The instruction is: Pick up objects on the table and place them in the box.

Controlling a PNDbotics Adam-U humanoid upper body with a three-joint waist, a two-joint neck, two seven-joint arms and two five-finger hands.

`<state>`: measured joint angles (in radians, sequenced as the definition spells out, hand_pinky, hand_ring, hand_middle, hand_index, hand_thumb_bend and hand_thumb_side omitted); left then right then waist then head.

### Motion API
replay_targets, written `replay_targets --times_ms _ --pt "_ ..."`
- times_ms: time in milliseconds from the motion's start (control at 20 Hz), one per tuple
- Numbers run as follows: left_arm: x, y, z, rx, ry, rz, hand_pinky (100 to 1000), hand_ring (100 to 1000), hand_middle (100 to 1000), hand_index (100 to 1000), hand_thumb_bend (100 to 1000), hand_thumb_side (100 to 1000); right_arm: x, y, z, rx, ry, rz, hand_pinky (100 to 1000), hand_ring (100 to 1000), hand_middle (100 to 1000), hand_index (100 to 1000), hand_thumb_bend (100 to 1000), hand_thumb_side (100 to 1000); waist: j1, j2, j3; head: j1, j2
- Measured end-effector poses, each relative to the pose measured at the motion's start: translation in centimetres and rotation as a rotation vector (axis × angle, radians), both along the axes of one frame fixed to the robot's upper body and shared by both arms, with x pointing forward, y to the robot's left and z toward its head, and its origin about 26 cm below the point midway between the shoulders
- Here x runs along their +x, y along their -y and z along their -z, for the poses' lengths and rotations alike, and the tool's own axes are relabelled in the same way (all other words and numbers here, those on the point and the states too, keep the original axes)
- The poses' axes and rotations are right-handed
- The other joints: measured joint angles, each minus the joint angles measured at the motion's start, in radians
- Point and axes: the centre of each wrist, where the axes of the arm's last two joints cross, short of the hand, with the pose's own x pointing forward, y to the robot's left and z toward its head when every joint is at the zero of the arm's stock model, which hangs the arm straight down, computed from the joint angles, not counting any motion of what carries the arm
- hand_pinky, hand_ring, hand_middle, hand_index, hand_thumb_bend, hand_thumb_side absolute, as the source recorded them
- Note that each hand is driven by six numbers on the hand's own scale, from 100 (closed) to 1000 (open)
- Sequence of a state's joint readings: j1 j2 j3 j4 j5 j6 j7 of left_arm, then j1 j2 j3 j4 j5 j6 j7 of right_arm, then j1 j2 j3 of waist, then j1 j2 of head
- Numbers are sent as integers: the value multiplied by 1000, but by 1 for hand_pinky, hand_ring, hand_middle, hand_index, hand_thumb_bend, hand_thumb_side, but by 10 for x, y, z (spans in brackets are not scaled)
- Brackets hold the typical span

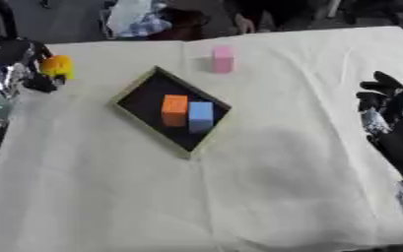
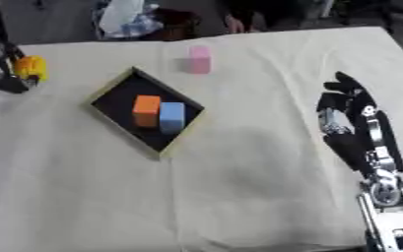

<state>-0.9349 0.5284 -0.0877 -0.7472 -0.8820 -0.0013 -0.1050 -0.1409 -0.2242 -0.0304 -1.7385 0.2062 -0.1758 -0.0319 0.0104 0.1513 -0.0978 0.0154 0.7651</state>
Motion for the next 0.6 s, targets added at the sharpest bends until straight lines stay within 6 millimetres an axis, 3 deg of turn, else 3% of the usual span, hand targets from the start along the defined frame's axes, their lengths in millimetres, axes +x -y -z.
replay_targets --times_ms 300,600 --pt "-2 31 -26 47 11 216 685 519 548 666 328 138 0 0 0 0 0 0 816 794 787 937 100 566 0 0 -4 -1 0" --pt "-6 59 -33 93 -25 361 685 519 548 666 328 138 0 0 0 0 0 0 816 794 787 937 100 566 0 0 -6 -1 0"
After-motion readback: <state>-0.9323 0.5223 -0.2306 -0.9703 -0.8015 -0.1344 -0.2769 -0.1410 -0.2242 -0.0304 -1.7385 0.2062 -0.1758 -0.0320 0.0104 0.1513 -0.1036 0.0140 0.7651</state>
